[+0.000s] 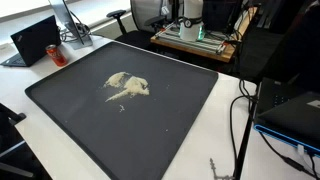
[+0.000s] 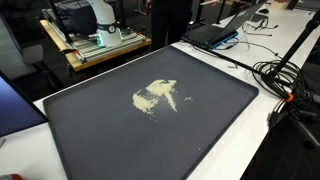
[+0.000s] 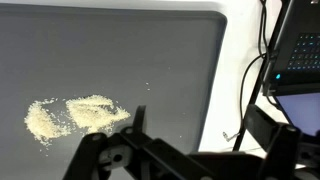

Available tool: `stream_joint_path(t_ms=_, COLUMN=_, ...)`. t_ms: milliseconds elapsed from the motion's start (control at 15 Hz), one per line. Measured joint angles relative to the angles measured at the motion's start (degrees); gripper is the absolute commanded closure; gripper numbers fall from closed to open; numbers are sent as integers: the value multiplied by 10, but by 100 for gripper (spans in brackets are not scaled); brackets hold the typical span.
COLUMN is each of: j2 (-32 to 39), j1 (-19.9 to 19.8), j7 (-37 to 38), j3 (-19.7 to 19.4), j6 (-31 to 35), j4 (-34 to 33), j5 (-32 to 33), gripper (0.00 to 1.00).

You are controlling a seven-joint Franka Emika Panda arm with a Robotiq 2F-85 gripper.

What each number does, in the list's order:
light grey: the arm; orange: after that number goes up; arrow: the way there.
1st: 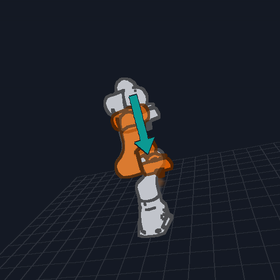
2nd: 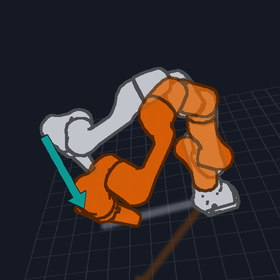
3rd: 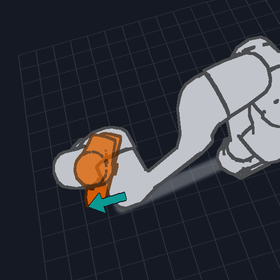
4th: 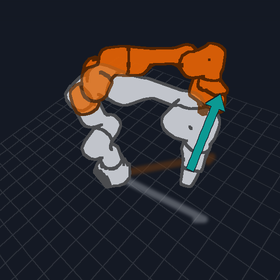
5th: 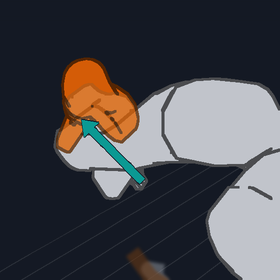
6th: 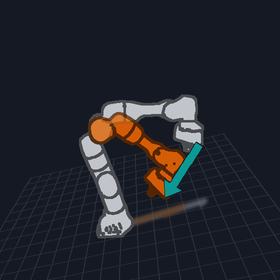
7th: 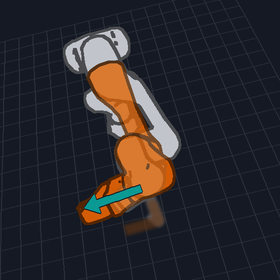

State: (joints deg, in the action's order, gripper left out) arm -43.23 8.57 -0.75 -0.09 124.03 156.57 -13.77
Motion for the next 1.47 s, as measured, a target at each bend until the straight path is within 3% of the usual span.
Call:
stream_joint_path(t_ms=933, j2=0, j1=2, j7=-4, j3=1, j6=0, j4=0, j5=0, gripper=0)
stream_joint_path(t_ms=1133, j2=-1, j1=27, j7=-17, j3=7, j6=-1, j4=-1, j5=-11, gripper=0)
stream_joint_path(t_ms=1467, j2=-6, j1=102, j7=-54, j3=9, j6=-6, j4=-10, j5=-79, gripper=0)
